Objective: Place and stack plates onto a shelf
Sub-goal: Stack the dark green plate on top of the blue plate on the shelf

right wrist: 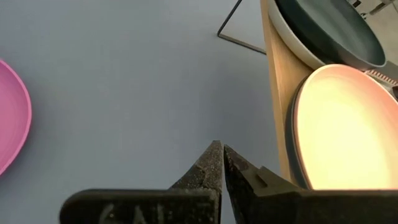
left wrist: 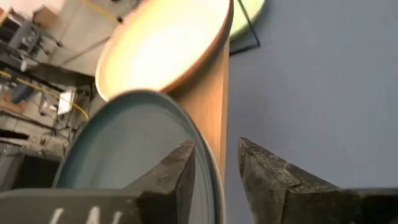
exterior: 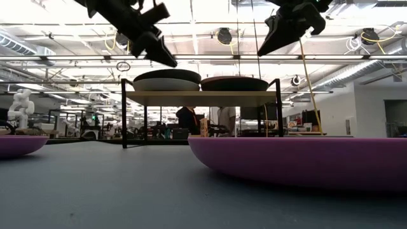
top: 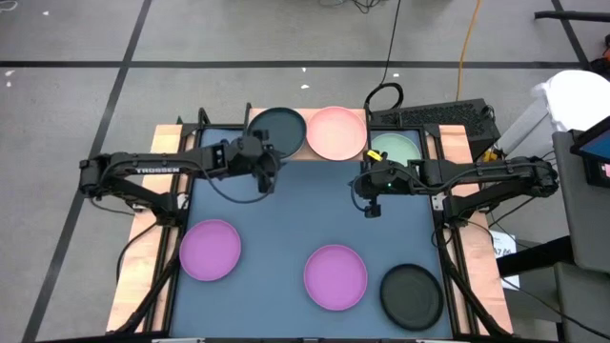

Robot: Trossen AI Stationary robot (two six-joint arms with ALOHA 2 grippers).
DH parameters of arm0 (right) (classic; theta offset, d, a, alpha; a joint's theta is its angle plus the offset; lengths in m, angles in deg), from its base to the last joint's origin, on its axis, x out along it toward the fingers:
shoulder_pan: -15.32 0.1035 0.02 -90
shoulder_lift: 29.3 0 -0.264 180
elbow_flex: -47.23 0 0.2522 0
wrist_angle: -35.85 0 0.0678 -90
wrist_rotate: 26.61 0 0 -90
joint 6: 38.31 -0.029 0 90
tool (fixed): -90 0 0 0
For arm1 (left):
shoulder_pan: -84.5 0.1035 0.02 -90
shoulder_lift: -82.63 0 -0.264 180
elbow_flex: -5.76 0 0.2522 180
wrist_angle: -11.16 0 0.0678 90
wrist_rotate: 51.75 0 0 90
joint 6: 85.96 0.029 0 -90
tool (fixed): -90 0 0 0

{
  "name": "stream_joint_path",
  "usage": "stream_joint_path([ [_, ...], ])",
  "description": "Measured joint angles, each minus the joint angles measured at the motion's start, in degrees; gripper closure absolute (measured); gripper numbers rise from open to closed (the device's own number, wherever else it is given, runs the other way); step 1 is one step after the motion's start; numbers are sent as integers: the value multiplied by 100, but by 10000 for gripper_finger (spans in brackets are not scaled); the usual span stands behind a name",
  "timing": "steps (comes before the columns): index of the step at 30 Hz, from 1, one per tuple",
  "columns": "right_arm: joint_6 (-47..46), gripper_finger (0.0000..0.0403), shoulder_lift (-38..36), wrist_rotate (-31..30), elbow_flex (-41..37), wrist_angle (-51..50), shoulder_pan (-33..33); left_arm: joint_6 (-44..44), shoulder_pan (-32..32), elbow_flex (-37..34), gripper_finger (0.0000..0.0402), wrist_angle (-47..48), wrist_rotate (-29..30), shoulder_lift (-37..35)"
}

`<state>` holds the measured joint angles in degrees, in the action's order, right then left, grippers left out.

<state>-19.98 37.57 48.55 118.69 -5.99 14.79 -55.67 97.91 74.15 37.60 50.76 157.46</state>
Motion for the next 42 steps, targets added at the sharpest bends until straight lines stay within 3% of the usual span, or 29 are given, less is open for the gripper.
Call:
stream_joint_path([
  [6, 39, 403, 0, 1, 0, 3, -1, -74, 66, 0, 308, 24, 8, 210],
  [10, 42, 403, 0, 1, 0, 3, -1, -108, 82, 0, 319, 20, 379, 206],
  [20, 61, 403, 0, 1, 0, 0, -1, -42, 105, 0, 323, 40, 417, 206],
  [27, 61, 403, 0, 1, 0, 0, 1, 130, 66, -9, 390, 109, 572, 104],
  [42, 62, 403, -2, 1, 2, 3, -1, 21, 135, -8, 386, 436, 302, -275],
])
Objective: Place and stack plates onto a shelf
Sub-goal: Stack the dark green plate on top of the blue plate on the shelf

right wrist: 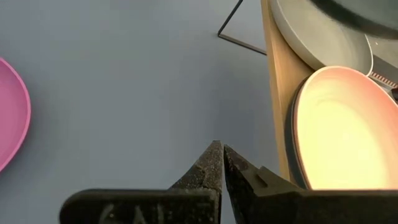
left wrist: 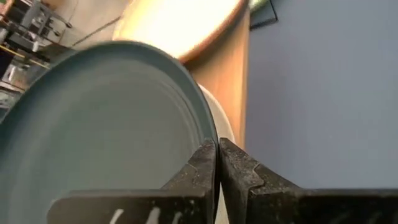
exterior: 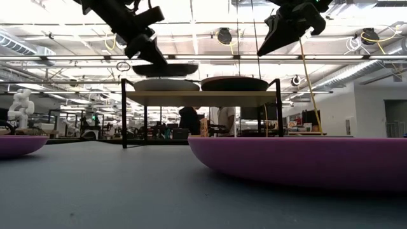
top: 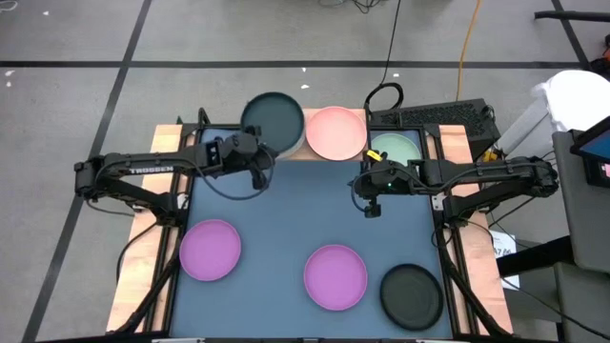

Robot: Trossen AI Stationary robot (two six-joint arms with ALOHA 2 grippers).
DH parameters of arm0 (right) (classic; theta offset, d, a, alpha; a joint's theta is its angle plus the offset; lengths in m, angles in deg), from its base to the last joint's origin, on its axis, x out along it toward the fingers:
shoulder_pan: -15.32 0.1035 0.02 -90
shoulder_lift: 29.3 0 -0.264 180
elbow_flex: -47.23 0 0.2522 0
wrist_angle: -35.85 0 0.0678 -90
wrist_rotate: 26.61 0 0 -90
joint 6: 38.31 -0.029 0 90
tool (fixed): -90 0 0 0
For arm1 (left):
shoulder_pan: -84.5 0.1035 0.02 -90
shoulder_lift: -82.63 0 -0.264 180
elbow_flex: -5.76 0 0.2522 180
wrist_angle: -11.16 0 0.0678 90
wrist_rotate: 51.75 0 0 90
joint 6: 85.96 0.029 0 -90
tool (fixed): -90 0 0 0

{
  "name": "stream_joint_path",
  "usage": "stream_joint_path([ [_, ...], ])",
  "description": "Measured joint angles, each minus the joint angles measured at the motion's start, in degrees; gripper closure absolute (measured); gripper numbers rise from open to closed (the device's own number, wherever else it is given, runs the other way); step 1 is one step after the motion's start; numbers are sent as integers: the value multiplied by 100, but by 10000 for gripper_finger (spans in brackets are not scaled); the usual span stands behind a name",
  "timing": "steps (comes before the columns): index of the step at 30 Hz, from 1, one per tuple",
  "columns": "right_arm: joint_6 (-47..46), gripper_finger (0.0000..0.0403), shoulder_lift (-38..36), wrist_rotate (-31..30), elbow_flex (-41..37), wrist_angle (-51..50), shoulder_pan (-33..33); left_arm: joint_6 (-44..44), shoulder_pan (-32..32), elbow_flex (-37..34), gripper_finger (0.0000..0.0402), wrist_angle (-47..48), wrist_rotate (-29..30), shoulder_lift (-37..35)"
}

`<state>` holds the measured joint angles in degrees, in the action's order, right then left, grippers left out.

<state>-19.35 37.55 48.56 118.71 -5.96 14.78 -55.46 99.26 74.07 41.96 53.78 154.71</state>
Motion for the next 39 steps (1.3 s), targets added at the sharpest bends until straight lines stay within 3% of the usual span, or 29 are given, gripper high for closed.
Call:
stream_joint_path([
  [6, 18, 403, 0, 0, 0, 15, 0, -88, 75, 3, 362, -17, -71, 2],
  [19, 20, 403, 0, 0, 0, 24, 0, -275, 72, 3, 354, -48, -409, 4],
  [28, 20, 403, 0, 0, 0, 24, 0, -661, 71, 3, 282, -142, -382, 5],
  [39, 23, 403, 0, 0, 0, 42, 0, -835, 157, 3, 289, -522, -557, 362],
])
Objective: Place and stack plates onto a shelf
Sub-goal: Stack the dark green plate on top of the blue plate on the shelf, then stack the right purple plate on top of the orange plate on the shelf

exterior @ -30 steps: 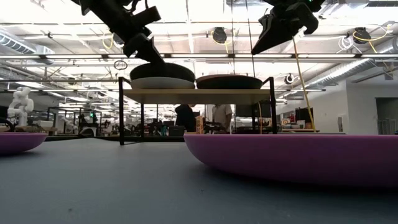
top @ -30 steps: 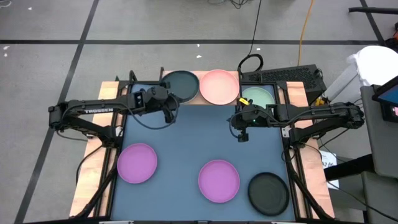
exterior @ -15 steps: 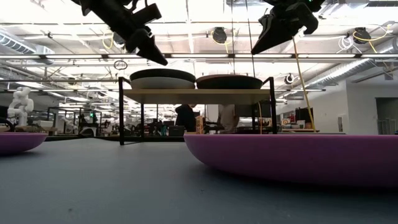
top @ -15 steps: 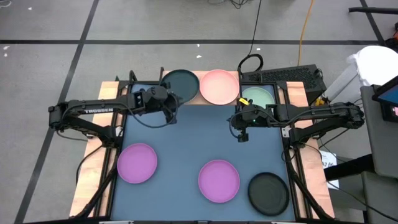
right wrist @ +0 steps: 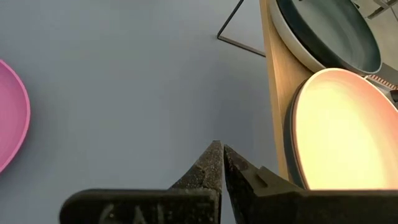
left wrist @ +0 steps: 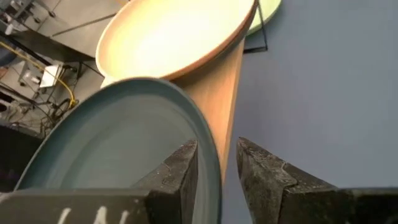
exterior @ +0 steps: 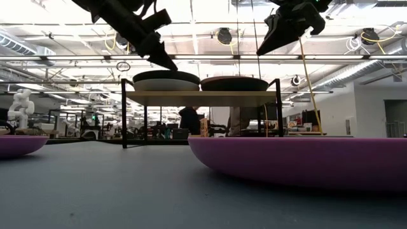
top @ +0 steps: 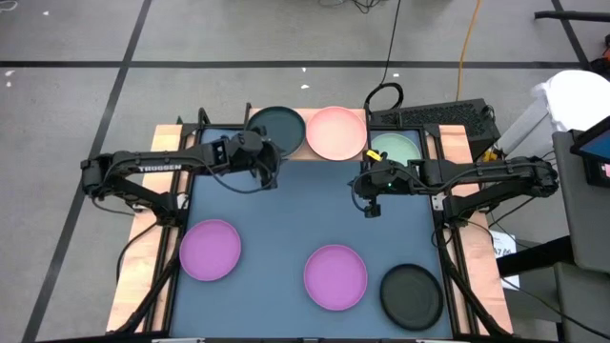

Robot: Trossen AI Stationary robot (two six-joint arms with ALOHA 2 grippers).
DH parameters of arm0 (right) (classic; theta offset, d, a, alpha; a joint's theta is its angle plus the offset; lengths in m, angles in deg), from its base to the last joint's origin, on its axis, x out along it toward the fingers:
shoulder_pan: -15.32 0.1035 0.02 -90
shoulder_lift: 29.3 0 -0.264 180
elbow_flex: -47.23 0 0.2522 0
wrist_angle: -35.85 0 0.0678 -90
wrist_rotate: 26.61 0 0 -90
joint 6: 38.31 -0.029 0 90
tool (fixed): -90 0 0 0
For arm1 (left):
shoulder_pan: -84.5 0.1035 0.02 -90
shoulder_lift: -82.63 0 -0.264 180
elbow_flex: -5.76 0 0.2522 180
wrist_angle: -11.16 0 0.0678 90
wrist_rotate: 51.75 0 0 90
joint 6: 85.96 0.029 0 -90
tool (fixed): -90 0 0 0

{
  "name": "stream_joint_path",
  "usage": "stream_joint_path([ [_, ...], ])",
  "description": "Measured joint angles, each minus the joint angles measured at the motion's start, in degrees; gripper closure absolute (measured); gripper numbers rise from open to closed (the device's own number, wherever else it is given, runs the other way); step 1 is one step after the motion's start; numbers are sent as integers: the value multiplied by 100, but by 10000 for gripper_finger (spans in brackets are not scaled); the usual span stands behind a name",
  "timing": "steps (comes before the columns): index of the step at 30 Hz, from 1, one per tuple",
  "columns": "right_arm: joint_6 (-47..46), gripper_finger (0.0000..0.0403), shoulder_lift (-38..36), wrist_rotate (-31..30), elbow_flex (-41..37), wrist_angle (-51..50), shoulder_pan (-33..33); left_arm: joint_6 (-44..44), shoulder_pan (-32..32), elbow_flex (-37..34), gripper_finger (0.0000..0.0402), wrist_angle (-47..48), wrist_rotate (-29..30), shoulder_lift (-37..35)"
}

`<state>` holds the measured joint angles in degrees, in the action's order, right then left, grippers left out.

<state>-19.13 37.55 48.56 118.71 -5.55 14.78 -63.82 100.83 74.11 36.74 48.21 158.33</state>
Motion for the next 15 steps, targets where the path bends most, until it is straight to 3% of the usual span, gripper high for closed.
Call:
stream_joint_path([
  [6, 0, 403, 0, 0, 0, -5, 0, -5, 149, -1, 318, -104, 0, -58],
  [11, 16, 403, 0, 0, 0, -46, 0, -203, 165, 7, 320, -879, 2, -390],
  [15, 60, 403, 0, 0, 0, -44, 0, -473, 359, 7, 321, -981, -238, -412],
])
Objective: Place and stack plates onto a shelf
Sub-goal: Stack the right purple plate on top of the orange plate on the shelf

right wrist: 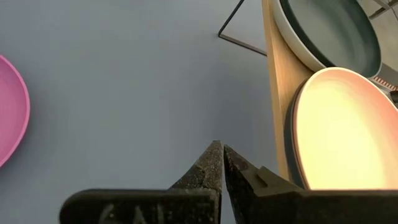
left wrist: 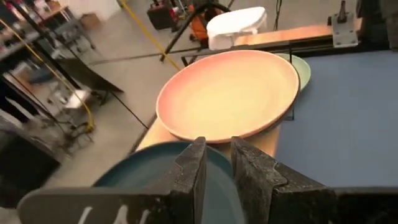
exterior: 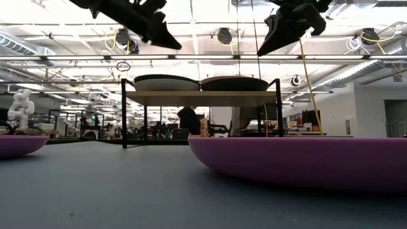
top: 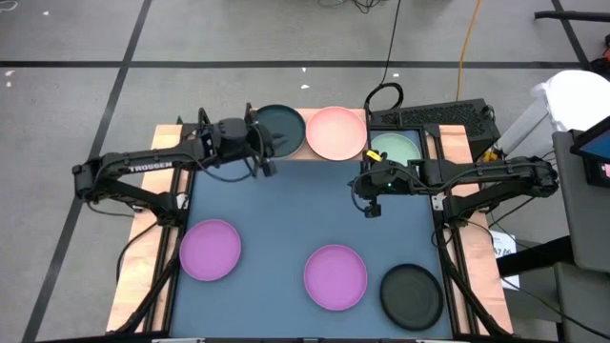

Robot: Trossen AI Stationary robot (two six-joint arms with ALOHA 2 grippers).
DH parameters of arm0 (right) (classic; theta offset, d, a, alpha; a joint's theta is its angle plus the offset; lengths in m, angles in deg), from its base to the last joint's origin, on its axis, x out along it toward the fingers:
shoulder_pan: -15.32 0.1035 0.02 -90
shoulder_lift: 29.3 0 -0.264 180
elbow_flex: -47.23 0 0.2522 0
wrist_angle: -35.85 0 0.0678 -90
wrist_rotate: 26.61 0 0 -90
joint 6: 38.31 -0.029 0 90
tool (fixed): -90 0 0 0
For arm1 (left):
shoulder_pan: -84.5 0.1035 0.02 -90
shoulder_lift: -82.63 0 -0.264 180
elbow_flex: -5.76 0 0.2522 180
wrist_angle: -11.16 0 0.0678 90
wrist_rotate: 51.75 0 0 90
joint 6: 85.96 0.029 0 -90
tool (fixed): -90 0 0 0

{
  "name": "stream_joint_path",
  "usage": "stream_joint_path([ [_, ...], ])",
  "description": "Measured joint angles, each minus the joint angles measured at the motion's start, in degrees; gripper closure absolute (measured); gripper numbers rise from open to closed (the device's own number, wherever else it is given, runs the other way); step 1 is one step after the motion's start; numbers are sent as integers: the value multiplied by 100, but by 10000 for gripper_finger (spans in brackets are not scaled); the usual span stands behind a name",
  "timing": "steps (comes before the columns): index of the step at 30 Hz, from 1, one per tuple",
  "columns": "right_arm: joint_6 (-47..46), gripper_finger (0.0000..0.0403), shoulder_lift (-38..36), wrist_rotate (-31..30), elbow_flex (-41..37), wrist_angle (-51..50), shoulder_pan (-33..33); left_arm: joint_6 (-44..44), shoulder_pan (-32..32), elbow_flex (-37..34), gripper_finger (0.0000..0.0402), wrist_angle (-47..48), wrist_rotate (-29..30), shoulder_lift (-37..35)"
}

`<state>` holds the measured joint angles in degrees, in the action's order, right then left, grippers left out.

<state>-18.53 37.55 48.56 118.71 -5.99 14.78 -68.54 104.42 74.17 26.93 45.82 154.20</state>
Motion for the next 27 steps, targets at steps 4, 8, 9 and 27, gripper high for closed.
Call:
stream_joint_path([
  [4, 25, 403, 0, -1, 0, 0, 0, -317, 205, -4, 321, 448, -482, 12],
  [8, 25, 403, 0, 0, 0, 0, 0, -709, 168, -4, 321, 831, -564, -91],
  [9, 12, 403, 0, 5, 0, 0, 2, -816, 115, -4, 321, 975, -561, -165],
  [27, -349, 403, 0, 15, 0, 0, 4, -3222, -2561, -7, 321, 3523, -28, -559],
])
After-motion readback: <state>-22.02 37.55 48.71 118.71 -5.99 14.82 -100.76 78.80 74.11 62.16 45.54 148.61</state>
